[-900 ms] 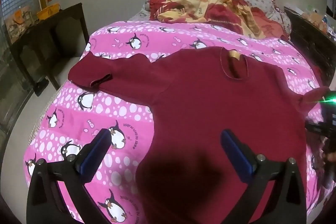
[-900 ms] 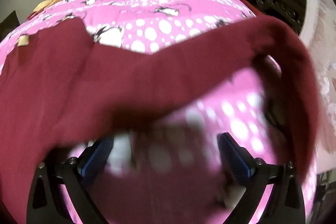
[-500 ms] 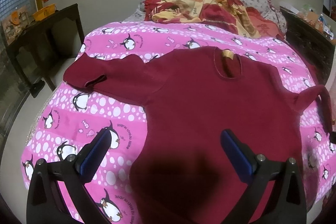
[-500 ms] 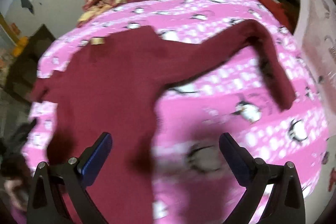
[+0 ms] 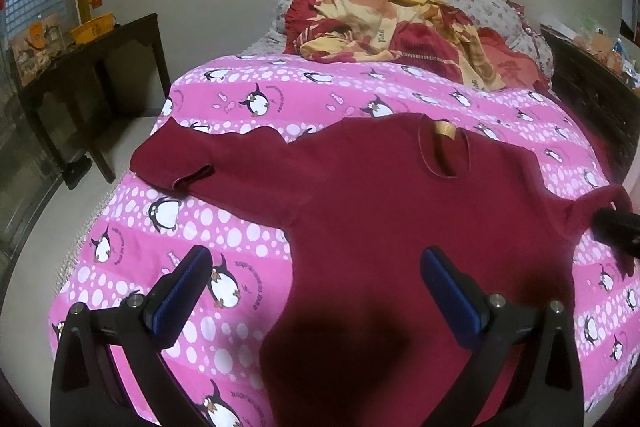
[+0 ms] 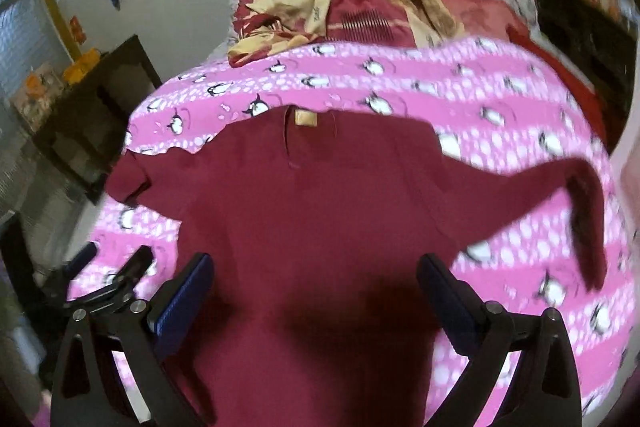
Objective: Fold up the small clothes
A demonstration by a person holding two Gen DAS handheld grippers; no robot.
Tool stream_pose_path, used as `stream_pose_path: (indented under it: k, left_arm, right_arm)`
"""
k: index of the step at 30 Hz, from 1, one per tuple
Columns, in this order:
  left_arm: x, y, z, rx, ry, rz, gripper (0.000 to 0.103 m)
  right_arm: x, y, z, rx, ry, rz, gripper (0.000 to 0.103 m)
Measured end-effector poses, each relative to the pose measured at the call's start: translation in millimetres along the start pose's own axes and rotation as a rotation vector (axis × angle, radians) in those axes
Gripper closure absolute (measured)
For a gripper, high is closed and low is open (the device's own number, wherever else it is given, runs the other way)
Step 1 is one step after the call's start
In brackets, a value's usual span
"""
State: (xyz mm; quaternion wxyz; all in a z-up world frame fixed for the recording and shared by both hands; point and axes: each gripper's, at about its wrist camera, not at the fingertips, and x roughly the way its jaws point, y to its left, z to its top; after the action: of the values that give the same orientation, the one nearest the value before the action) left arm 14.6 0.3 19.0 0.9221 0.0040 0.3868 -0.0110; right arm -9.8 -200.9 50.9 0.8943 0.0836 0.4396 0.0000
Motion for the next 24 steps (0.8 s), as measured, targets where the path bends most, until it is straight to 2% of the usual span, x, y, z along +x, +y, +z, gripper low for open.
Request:
stream_pose_path:
  k: [6, 15, 24]
  left_arm:
    - [15.7, 11.3, 6.2, -0.023, 0.002, 0.009, 0.000]
    - [33.7, 17.4, 10.8, -0.034, 0.009, 0.026, 0.000]
    - [43.6, 17.0, 13.1, -0.048, 0.035, 0.015, 0.000]
  right_arm:
    - [22.0, 14.0, 8.6, -0.046, -0.051, -0.052, 0.000]
    - [57.9, 14.6, 13.0, -0.025, -0.034, -0.051, 0.000]
    - [71.8, 12.7, 12.3, -0.023, -0.015, -0.052, 0.000]
